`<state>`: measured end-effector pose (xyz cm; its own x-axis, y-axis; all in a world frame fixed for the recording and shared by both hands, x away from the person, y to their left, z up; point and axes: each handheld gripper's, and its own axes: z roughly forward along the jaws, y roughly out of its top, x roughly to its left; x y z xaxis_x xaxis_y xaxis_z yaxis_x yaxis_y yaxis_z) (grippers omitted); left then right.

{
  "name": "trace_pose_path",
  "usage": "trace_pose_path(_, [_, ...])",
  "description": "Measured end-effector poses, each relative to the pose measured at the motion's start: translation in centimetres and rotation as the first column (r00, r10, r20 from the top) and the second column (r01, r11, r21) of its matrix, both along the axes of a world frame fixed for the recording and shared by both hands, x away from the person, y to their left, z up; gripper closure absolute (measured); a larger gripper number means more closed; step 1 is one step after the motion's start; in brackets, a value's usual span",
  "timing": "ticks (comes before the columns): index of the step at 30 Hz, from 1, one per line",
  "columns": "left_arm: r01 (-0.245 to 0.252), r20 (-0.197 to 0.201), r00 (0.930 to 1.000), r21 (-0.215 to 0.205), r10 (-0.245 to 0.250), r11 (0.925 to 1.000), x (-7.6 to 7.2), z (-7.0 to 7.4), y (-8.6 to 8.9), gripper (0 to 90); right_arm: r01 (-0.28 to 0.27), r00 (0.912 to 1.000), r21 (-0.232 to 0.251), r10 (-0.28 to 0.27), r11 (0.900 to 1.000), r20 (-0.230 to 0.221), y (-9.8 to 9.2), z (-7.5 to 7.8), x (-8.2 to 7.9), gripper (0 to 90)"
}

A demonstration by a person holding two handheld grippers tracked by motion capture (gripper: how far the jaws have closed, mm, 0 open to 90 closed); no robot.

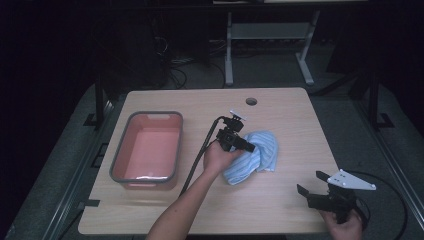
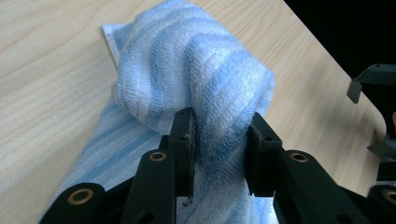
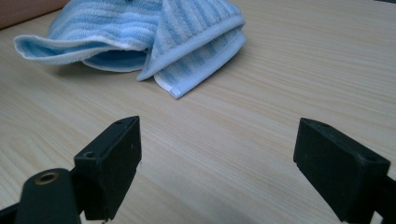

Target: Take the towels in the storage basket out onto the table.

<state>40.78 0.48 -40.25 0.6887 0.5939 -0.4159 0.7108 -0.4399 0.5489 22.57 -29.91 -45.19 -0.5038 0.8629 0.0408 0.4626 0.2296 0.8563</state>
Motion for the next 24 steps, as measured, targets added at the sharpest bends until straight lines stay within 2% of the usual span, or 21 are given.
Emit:
trace_pose_path(6, [-0.022, 0.016, 0.9996, -0.014, 0.023, 0.9996, -0.2, 0.3, 0.4, 59.7, -0.005, 1.0, -0.003, 0.005, 1.0, 0.0, 0.2, 0.0, 0.0, 14.7])
trace_pose_path(11, [-0.01, 0.031, 0.9995, -0.02, 0.011, 0.9998, -0.6, 0.8, 0.9, 58.1, -0.006, 1.0, -0.002, 0.006, 1.0, -0.001, 0.1, 0.1, 0.0, 14.7])
trace_pose_path(18, [0.001, 0.066, 0.9978, 0.001, -0.001, 1.0, -1.4, 1.6, 1.8, 54.4, -0.001, 1.0, -0.007, 0.001, 1.0, -0.001, 0.1, 0.1, 0.1, 14.7])
trace_pose_path(21, [-0.004, 0.073, 0.9973, -0.013, 0.005, 0.9999, -1.9, 2.1, 2.5, 52.6, -0.001, 1.0, -0.009, 0.001, 1.0, -0.002, 0.2, 0.0, 0.1, 14.7])
trace_pose_path(24, [-0.001, 0.085, 0.9964, -0.006, 0.001, 1.0, -2.4, 2.4, 3.0, 50.8, -0.002, 1.0, -0.012, 0.002, 1.0, -0.005, 0.3, 0.0, 0.1, 14.7])
